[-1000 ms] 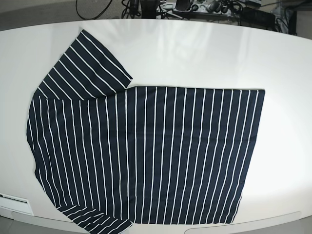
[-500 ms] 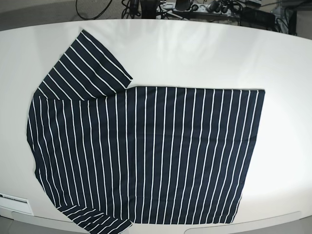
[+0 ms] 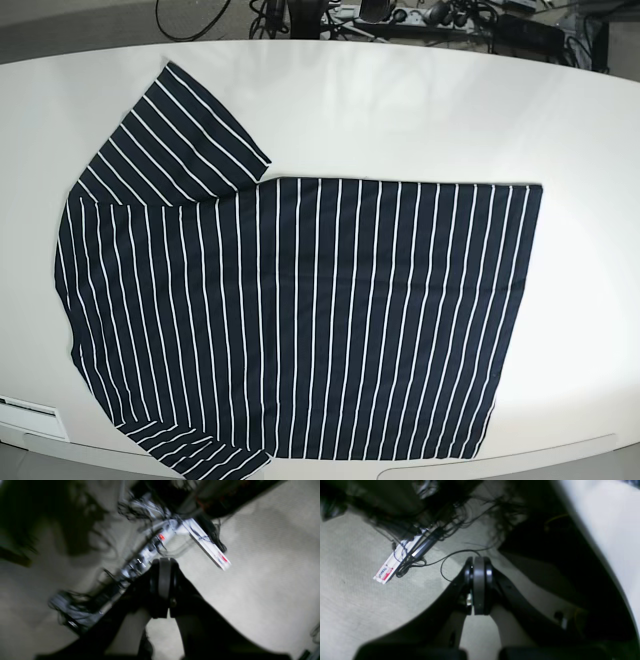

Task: Fold the T-shirt properly

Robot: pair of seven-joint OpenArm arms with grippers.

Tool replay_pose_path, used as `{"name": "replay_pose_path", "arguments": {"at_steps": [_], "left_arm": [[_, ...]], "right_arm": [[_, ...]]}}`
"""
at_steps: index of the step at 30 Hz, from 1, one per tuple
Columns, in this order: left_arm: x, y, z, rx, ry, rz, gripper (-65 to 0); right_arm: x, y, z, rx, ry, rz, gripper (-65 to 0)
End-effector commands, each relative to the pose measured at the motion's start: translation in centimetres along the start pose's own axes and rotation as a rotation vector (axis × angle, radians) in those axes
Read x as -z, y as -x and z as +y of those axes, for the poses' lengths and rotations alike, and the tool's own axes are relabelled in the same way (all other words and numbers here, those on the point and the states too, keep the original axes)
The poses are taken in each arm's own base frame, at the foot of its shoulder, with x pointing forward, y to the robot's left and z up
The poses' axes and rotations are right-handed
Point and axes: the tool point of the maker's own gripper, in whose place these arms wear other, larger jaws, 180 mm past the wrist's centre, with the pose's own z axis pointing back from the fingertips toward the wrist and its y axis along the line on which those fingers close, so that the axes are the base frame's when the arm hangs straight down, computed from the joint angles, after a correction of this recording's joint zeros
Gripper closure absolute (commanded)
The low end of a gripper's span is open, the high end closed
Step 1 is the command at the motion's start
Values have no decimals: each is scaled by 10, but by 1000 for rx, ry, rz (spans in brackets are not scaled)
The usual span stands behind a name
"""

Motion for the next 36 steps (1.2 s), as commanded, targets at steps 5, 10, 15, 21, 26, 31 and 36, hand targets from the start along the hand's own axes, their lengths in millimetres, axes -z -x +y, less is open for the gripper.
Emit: {"name": "replay_pose_path", "arguments": {"at_steps": [5, 10, 15, 21, 26, 31, 36], "left_arm": [[-18, -41, 14, 52, -45, -100, 0], [-26, -66, 32, 86, -117, -157, 0], [-26, -78, 45, 100, -162, -192, 0], [-24, -90, 57, 120, -194, -227, 0], [-24, -103, 68, 140, -225, -261, 0], [-23, -113, 81, 193, -266, -278, 0], [-24, -124, 95, 267, -318, -291, 0]], "right_arm": [[-10, -9, -22, 39, 110, -19, 0], [-18, -28, -52, 34, 253, -84, 0], [-35, -57, -84, 0, 411, -185, 0], [-54, -92, -102, -61, 503, -318, 0], [-49, -103, -92, -138, 439, -342, 0], [-35, -122, -91, -193, 405, -394, 0], [-22, -144, -75, -170, 266, -486, 0]]}}
